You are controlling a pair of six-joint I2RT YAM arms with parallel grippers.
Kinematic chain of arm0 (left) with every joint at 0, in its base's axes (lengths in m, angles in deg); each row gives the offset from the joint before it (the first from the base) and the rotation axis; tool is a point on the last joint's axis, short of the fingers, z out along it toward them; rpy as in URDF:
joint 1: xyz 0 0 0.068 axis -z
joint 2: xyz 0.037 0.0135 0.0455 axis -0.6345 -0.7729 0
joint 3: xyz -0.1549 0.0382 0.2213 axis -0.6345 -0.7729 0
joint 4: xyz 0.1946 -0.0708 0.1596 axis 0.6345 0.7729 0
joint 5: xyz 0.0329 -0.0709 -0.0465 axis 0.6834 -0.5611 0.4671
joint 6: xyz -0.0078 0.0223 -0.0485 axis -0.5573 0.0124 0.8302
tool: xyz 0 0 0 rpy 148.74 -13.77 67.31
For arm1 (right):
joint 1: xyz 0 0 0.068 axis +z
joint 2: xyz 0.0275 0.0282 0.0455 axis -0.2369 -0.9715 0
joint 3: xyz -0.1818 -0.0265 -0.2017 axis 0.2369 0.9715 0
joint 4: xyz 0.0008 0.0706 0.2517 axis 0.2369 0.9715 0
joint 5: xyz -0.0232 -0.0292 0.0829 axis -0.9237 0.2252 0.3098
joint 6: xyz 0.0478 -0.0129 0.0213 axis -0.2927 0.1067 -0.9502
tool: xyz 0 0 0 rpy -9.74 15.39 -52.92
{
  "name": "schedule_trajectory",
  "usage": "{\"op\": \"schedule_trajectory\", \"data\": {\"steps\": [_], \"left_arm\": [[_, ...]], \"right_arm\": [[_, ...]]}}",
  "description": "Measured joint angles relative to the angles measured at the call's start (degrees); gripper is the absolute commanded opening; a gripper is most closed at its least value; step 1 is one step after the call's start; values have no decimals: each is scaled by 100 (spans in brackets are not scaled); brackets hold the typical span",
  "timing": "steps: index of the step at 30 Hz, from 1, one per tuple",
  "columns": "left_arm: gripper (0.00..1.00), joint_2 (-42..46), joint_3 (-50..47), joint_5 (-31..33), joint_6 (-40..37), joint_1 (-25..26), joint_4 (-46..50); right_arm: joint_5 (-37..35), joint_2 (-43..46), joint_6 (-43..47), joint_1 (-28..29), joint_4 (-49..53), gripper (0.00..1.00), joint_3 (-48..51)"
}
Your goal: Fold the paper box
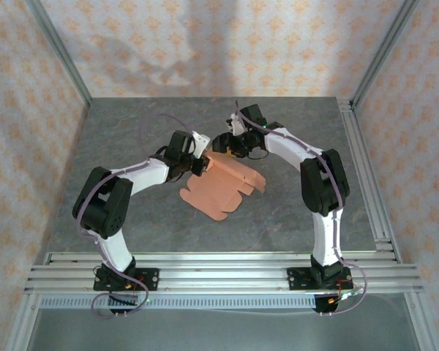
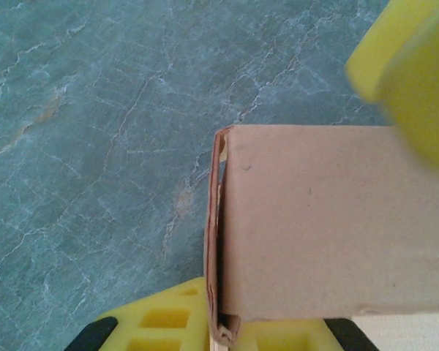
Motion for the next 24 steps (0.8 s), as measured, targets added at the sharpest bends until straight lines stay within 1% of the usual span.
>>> {"op": "schedule_trajectory", "data": {"steps": [4,6,10,13,24], "left_arm": [[15,-33,-44,-31,83,-2,-63],[17,-70,-76,-68,146,0,-197],[27,-76,-205,-90,275,0,-450],[32,-76,-284,-87,330,0,-581],[33,-339,-426,42,483,0,-1093]], "right_arm": [[68,-177,-2,-17,-57,57,2],[103,-188,-2,-20,-72,55,2],[125,-188,-2,-22,-118,53,9],[157,-188,-24,-35,-201,51,46],[444,-188,-267,-118,-498,49,212]]}}
